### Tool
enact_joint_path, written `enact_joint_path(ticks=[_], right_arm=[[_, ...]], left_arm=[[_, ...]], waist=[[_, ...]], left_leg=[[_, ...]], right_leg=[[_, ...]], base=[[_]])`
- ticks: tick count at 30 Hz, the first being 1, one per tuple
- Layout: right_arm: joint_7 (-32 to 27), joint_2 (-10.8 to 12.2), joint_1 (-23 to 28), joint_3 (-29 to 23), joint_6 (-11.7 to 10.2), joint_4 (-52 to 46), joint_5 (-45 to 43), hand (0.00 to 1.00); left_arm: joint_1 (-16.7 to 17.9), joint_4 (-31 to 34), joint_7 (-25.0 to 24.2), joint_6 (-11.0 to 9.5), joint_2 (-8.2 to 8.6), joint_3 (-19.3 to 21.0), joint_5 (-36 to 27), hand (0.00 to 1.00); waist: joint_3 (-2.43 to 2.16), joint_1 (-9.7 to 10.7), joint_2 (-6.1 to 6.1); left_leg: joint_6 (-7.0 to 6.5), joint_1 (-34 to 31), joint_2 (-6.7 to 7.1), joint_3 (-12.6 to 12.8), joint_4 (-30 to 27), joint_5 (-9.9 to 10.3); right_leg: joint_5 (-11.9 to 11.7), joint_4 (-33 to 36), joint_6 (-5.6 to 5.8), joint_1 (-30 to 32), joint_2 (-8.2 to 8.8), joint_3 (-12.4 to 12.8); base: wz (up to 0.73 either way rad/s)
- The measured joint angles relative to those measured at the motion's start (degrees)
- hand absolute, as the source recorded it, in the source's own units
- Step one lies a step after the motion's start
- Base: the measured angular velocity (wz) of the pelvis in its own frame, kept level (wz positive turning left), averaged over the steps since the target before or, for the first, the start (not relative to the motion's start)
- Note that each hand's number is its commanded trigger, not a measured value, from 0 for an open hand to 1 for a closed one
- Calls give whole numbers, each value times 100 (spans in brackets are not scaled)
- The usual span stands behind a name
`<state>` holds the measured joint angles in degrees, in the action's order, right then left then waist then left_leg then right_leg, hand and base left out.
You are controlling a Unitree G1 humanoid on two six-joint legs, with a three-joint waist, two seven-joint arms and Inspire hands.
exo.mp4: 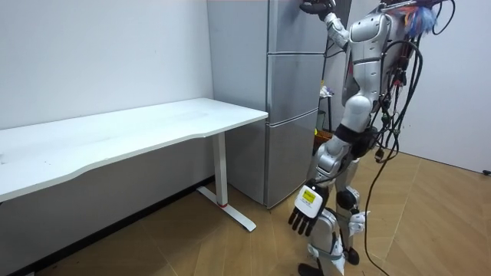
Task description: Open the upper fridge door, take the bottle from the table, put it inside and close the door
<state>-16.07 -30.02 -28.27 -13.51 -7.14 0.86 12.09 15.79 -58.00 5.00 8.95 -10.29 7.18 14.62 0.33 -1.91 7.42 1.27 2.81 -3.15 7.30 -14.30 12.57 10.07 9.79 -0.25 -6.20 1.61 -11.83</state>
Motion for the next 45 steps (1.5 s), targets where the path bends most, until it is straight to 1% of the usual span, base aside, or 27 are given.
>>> enact_joint_path(ticks=[2, 5, 8, 9, 11, 14, 16, 19, 23, 25, 29, 30, 31, 33, 38, 40, 43, 45], right_arm=[[5, -7, 1, 24, -39, 102, -200, 0], [-43, -7, -1, 61, -46, 251, -679, 0], [-83, -7, -4, 108, -45, 368, -1011, 0], [-91, -7, -5, 102, -46, 441, -1164, 0], [-145, -12, -7, 97, -45, 540, -1288, 0], [-153, -12, -23, 111, -45, 723, -1350, 0], [-144, -15, -40, 135, -42, 887, -1488, 0], [-143, -50, -47, 166, -42, 1050, -1516, 0], [-126, -103, -94, 234, -28, 1318, -1513, 0], [-124, -103, -94, 307, 13, 1349, -1507, 0], [-129, -101, -92, 392, 83, 1419, -1416, 0], [-130, -99, -92, 398, 93, 1422, -1268, 0], [-131, -95, -92, 395, 100, 1422, -1151, 0], [-133, -96, -95, 390, 137, 1421, -839, 0], [-144, -96, -94, 382, 170, 1372, -778, 0], [-171, -96, -89, 378, 205, 1301, -773, 0], [-232, -96, -73, 369, 325, 1124, -515, 0], [-276, -95, 33, 312, 380, 894, -140, 0]], left_arm=[[31, 69, -18, 6, -2, -31, 10, 0], [13, 70, -44, 63, -36, -79, 10, 0], [-5, 70, -78, 120, -58, -85, 23, 0], [0, 70, -103, 157, -62, -80, 85, 0], [-18, 82, -152, 211, -63, -75, 127, 0], [-9, 80, -208, 298, -68, -74, 124, 0], [-23, 77, -230, 362, -81, -101, 123, 0], [-35, 75, -305, 371, -118, -178, 123, 0], [-32, 80, -350, 451, -134, -184, 120, 0], [-19, 79, -350, 470, -140, -185, 117, 0], [-19, 71, -342, 479, -167, -206, 115, 0], [-17, 70, -338, 479, -196, -300, 115, 0], [-17, 70, -336, 479, -196, -305, 115, 0], [-12, 72, -330, 479, -186, -308, 115, 0], [-7, 88, -331, 478, -187, -289, 118, 0], [7, 121, -330, 459, -181, -290, 119, 0], [40, 144, -314, 410, -159, -282, 117, 0], [84, 145, -242, 294, -158, -248, 116, 0]], waist=[[4, -14, 6], [5, -20, 19], [4, -42, 21], [4, -78, 22], [2, -146, 23], [-1, -175, 28], [-3, -221, 32], [-7, -281, 38], [-9, -313, 36], [-11, -313, 32], [-21, -306, 28], [-28, -301, 27], [-34, -299, 25], [-62, -296, 5], [-100, -290, -57], [-102, -285, -62], [-102, -253, -57], [-110, -190, -31]], left_leg=[[-2, -2, 0, -16, -16, -1], [-4, -20, 2, -95, -50, -3], [-9, -42, 1, -120, -81, -15], [-10, -46, -2, -121, -101, -16], [-16, -46, -3, -122, -124, -19], [-30, -57, 5, -139, -133, -52], [-8, -58, 9, -136, -134, -68], [-8, -62, 9, -136, -134, -99], [-20, -67, 18, -140, -136, -151], [-33, -71, 36, -170, -135, -164], [-73, -85, 93, -251, -136, -194], [-84, -97, 100, -260, -143, -202], [-91, -102, 105, -265, -143, -209], [-101, -111, 126, -283, -143, -217], [-124, -117, 161, -299, -140, -224], [-131, -110, 174, -299, -124, -228], [-144, -109, 183, -279, -99, -234], [-152, -116, 190, -276, -72, -239]], right_leg=[[-6, 0, 0, -16, 1, -21], [-7, 0, 0, -31, 11, -93], [-9, 4, 6, -30, 10, -111], [-15, 14, 3, -29, 9, -110], [-35, 23, -7, -35, 9, -111], [-56, 20, 22, -41, 13, -112], [-72, 20, 49, -35, 15, -103], [-95, 20, 64, -26, 18, -98], [-139, 15, 55, -22, 30, -104], [-151, 16, 43, -15, 40, -105], [-190, 13, 60, -13, 59, -93], [-204, 9, 66, -14, 63, -94], [-212, 7, 74, -13, 63, -91], [-234, 5, 108, -14, 77, -92], [-243, 3, 136, -15, 107, -106], [-244, 4, 147, -12, 119, -103], [-248, 0, 158, 7, 126, -91], [-242, -9, 164, 14, 127, -93]], base=[[3], [7], [3], [0], [0], [4], [0], [0], [0], [0], [2], [5], [6], [5], [1], [0], [-2], [0]])
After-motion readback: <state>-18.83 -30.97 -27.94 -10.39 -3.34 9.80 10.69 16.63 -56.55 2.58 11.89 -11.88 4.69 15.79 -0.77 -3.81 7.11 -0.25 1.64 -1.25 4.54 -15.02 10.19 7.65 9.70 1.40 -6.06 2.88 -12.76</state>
